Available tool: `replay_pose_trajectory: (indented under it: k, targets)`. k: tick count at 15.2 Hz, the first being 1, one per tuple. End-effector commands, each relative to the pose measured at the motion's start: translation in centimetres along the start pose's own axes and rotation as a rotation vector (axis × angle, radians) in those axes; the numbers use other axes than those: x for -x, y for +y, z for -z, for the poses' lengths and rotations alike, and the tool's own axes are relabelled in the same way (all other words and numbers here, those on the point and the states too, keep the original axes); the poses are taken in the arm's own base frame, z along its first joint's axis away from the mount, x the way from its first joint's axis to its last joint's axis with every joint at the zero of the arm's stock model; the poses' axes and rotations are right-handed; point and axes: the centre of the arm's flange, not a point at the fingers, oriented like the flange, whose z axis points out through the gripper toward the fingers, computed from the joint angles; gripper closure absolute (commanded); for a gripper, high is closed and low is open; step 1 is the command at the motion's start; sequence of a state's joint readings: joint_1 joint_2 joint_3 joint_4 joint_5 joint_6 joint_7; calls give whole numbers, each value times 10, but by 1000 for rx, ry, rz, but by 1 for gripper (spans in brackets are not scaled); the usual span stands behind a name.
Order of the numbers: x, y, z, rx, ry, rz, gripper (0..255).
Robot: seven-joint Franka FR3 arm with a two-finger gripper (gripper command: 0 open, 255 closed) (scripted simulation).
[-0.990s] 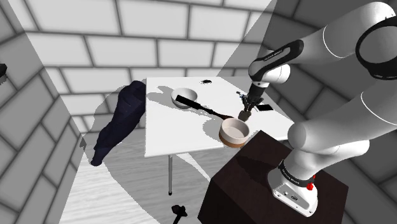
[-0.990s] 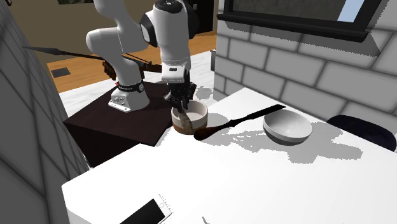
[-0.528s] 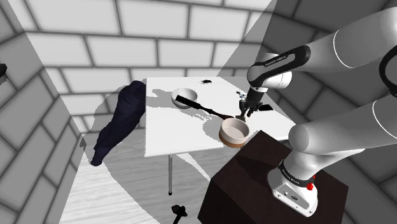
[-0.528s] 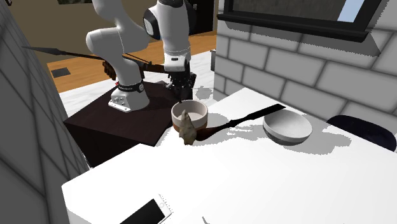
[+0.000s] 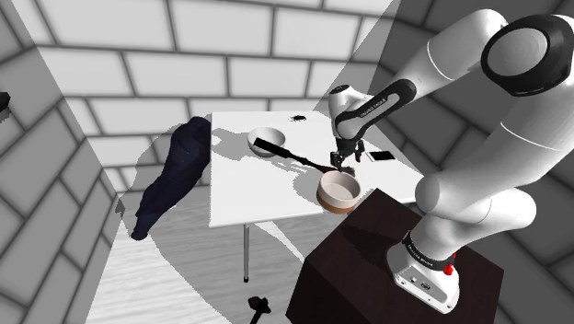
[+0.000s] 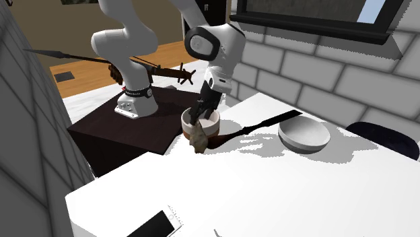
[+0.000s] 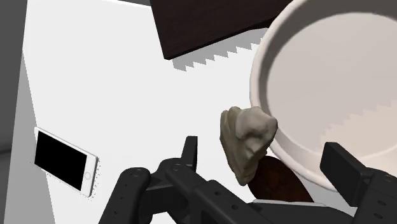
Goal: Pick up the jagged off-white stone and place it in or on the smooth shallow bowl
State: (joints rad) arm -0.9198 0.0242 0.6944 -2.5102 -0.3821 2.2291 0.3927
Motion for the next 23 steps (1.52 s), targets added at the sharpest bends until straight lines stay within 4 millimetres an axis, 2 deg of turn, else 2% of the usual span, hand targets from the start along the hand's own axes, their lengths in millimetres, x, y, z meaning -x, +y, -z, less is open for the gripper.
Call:
replay_pose_trajectory:
  k: [1, 6, 14, 15, 17, 18, 21, 22, 23]
  targets:
    - [-4, -1, -10, 25, 1, 8, 0]
    - [-4, -1, -35, 25, 1, 8, 0]
    - [-4, -1, -35, 25, 1, 8, 0]
    - [-2, 1, -33, 25, 1, 8, 255]
    - [-3, 1, -40, 25, 1, 8, 255]
    - [-5, 3, -37, 25, 1, 8, 255]
    - [0, 5, -41, 24, 0, 8, 255]
    - [1, 0, -43, 24, 0, 9, 255]
    - [3, 4, -42, 23, -1, 9, 255]
